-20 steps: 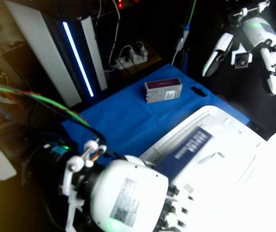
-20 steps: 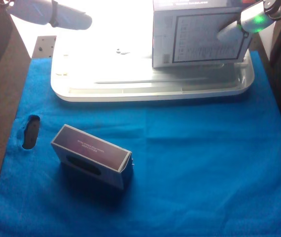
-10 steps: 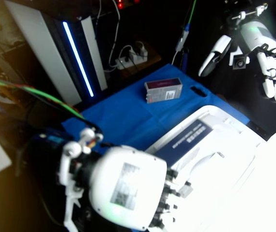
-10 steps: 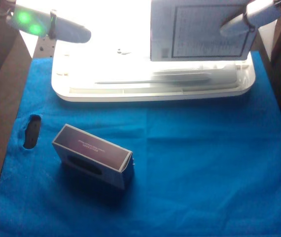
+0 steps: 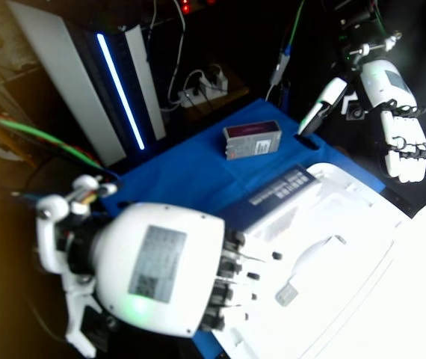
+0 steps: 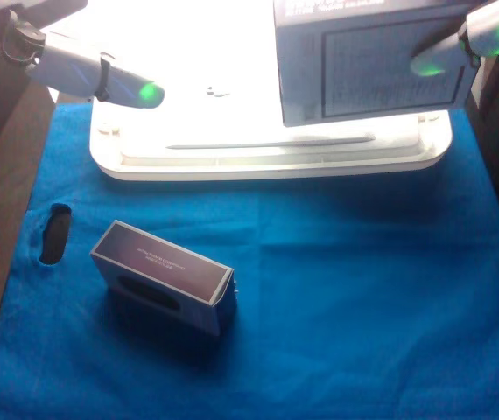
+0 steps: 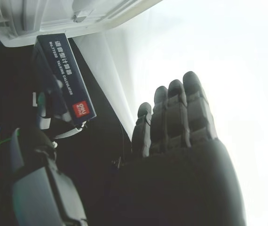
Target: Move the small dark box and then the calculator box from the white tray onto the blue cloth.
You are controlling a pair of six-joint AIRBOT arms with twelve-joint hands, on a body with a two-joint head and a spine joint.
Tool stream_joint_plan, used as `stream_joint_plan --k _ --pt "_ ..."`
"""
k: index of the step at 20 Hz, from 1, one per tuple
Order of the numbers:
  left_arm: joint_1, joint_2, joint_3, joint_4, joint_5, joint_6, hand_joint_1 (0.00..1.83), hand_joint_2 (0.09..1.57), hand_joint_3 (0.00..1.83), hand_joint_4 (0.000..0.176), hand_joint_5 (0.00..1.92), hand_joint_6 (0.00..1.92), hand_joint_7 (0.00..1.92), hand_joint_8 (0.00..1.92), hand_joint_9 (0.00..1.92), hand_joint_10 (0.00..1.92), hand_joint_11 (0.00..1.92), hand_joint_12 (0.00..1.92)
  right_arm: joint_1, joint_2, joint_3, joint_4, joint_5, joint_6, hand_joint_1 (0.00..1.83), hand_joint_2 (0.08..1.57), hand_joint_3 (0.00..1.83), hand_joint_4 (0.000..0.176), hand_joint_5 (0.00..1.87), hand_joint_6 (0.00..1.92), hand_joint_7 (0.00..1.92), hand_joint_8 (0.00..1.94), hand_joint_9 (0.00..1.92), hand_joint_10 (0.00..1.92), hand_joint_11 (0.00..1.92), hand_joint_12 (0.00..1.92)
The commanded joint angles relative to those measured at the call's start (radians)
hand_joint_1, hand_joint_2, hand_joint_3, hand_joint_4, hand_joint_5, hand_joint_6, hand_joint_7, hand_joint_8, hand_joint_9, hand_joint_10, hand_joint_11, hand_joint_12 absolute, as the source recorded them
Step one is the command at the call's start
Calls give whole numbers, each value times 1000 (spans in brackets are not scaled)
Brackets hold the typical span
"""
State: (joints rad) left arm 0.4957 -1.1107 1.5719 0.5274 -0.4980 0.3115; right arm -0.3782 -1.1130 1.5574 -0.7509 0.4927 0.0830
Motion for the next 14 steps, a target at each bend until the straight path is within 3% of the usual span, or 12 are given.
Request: stream_joint_plan --k 1,5,6,7,8,11,12,14 --pt "-3 -7 8 -41 -86 -5 522 834 11 129 0 0 117 1 101 4 0 318 19 4 -8 41 108 8 1117 1203 0 0 811 1227 1048 763 985 1485 902 1735" --pt "1 -9 20 -56 -80 -5 572 809 0 145 0 0 145 4 125 6 0 312 19 23 -54 24 139 8 1123 1186 0 0 843 1181 1090 802 1047 1450 965 1731" --pt "2 -9 22 -57 -80 -5 616 803 0 164 13 5 151 6 121 4 0 312 19 26 -62 23 145 8 1124 1184 0 0 844 1178 1103 786 1056 1417 956 1712" --pt "2 -9 22 -57 -79 -5 633 803 0 167 16 4 143 5 112 4 0 244 19 33 -73 20 152 8 1097 1235 0 0 753 1313 1004 1026 1017 1619 974 1888" --pt "2 -9 22 -57 -78 -5 633 801 0 170 21 6 152 8 115 5 0 238 19 45 -86 14 159 8 1094 1240 1 0 742 1329 1000 1080 1038 1641 1011 1894" --pt "2 -9 24 -62 -78 -5 603 806 0 167 11 0 135 0 96 0 0 216 19 88 -134 -21 165 8 1114 1208 0 0 804 1240 1034 1018 1101 1511 1074 1790" --pt "4 -9 24 -64 -78 -5 576 802 0 175 1 0 129 4 95 2 0 189 19 97 -145 -26 167 8 1116 1214 1 0 790 1260 1055 951 1111 1460 1036 1736" --pt "6 -9 24 -65 -78 -5 553 803 0 176 5 2 132 4 94 1 0 187 19 116 -166 -31 171 8 1147 1184 0 0 837 1183 1040 1066 1149 1437 1077 1744"
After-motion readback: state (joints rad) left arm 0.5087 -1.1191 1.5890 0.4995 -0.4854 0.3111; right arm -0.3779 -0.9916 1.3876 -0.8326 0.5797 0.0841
